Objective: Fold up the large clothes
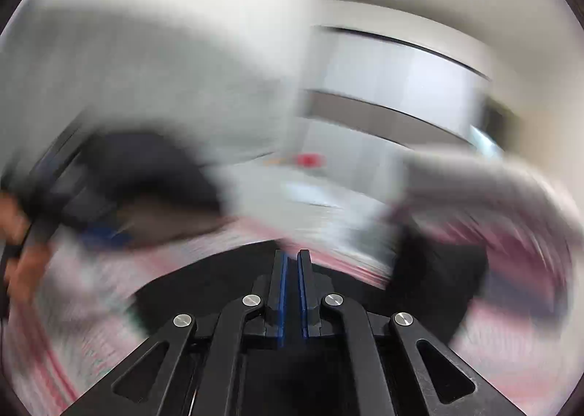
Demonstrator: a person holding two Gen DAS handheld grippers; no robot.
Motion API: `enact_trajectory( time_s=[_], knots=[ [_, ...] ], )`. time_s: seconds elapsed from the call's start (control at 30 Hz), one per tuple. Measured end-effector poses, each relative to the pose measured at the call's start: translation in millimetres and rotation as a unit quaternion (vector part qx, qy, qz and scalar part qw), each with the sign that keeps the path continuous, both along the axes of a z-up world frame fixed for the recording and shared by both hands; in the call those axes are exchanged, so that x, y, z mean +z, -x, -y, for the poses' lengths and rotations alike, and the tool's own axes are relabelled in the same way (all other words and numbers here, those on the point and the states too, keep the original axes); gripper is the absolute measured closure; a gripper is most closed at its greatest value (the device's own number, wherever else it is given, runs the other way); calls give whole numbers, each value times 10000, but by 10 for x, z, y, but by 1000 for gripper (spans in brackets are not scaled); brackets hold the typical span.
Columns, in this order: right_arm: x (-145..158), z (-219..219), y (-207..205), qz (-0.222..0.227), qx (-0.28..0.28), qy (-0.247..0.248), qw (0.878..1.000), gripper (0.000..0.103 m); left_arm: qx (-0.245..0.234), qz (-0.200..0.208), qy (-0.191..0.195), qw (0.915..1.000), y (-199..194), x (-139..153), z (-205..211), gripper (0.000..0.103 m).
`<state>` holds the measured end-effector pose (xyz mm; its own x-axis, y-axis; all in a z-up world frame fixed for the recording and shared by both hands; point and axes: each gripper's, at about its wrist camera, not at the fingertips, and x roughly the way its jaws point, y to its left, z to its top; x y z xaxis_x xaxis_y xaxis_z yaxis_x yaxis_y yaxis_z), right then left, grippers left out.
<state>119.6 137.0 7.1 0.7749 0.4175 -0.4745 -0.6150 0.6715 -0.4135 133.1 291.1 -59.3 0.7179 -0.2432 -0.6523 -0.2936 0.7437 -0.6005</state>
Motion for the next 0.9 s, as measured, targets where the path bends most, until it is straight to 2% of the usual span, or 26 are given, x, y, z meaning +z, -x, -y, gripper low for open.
enact_trajectory(
  time_s=[0.07, 0.1, 0.17, 0.2, 0.23, 0.3, 0.33, 0.37, 0.4, 0.47, 0.57, 0.63, 0.73, 0.77, 0.8, 0.83, 0.9],
  knots=[
    [-499, -446, -55, -23, -108, 1037, 9946, 99, 65, -41, 39, 10000, 17, -47, -63, 52],
    [-644, -450, -115, -169, -358, 1094, 9932, 99, 111, -61, 7, 9999, 20, -62, -86, 52],
    [-668, -140, -210, -653, -875, 388, 9933, 97, 177, -109, -72, 9998, 4, -70, -104, 52],
    [-638, 146, -276, -895, -1275, -48, 9878, 94, 164, -117, -79, 9998, -15, -73, -91, 52],
    [-616, 365, -330, -992, -1634, -201, 9814, 92, 78, -116, -59, 9999, -43, -78, -57, 52],
    [-502, 895, -393, -700, -2700, -413, 9594, 84, -154, -112, -33, 9998, -93, -86, 33, 52],
    [-455, 1051, -409, -549, -2918, -478, 9537, 81, -257, -121, -40, 9996, -114, -88, 92, 52],
    [-418, 1162, -458, -483, -3042, -454, 9503, 71, -316, -128, -65, 9994, -128, -89, 148, 52],
    [-409, 1205, -552, -525, -3099, -333, 9487, 48, -349, -136, -91, 9993, -135, -88, 180, 52],
    [-449, 1156, -778, -676, -2921, -120, 9539, 17, -411, -166, -137, 9989, -153, -101, 241, 52],
    [-537, 935, -1095, -762, -2824, 343, 9556, 17, -430, -241, -150, 9987, -175, -145, 281, 52],
    [-575, 729, -1270, -746, -2890, 642, 9523, 17, -413, -313, -152, 9985, -191, -177, 268, 52],
    [-825, 557, -1615, -1375, -2785, 962, 9457, 18, -355, -386, -98, 9986, -207, -218, 218, 52],
    [-962, 518, -1668, -1512, -2875, 1127, 9390, 24, -345, -404, -63, 9986, -207, -229, 197, 52],
    [-1052, 568, -1711, -1515, -3053, 1214, 9322, 62, -324, -423, 0, 9986, -203, -243, 162, 52],
    [-1102, 635, -1748, -1537, -3227, 1182, 9264, 74, -314, -426, 49, 9986, -198, -252, 134, 52],
    [-997, 914, -1693, -1797, -3413, 265, 9222, 88, -245, -419, 177, 9987, -179, -264, 56, 52]
  ],
)
